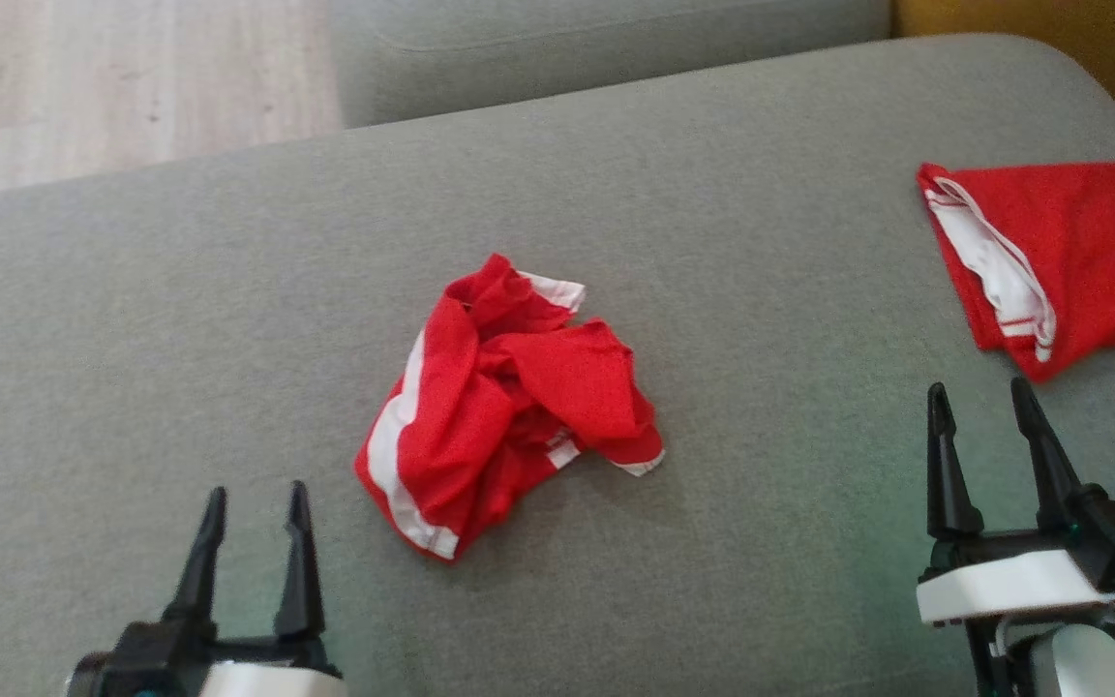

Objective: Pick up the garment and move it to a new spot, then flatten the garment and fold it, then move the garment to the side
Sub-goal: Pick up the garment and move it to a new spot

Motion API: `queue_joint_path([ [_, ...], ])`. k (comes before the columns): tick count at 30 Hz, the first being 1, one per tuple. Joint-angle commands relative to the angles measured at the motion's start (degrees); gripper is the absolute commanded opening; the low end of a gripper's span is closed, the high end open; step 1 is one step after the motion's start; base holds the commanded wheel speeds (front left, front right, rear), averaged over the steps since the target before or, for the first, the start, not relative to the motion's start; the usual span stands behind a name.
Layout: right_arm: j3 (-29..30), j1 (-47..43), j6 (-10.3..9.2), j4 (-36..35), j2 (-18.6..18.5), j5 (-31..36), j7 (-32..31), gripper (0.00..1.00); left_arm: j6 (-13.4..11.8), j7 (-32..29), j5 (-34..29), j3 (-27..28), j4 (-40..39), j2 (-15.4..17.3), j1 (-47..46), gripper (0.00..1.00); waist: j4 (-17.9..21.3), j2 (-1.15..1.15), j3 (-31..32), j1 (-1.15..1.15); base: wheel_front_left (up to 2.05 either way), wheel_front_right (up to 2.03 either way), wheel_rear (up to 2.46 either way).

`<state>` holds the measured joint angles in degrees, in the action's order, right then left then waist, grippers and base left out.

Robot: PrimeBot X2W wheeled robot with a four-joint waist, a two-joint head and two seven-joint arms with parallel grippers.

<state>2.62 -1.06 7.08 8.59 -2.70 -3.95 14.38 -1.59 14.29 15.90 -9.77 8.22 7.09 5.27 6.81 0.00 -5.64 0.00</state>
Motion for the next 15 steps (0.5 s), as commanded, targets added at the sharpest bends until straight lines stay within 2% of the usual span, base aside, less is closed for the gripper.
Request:
queue_joint_path([
  [1,-0.93,0.52,0.41,-2.16,-0.18,0.47,0.62,1.0,-0.08,0.67,-1.0,3.32,-3.27,-0.09,-0.65,1.0,-1.59,0.0,0.9,0.0,0.0,0.0,0.0],
  [7,-0.96,-0.57,0.41,-1.45,-0.18,0.54,0.62,1.0,2.03,0.69,-3.08,7.34,-5.8,-1.9,2.29,1.0,-3.61,0.0,2.25,0.0,0.0,0.0,0.0],
  [15,-1.84,-2.19,0.41,0.36,-0.18,-1.15,0.62,1.0,4.39,0.7,-4.76,10.33,-6.5,-3.58,4.29,1.0,-4.45,0.0,3.09,0.0,0.0,0.0,0.0],
])
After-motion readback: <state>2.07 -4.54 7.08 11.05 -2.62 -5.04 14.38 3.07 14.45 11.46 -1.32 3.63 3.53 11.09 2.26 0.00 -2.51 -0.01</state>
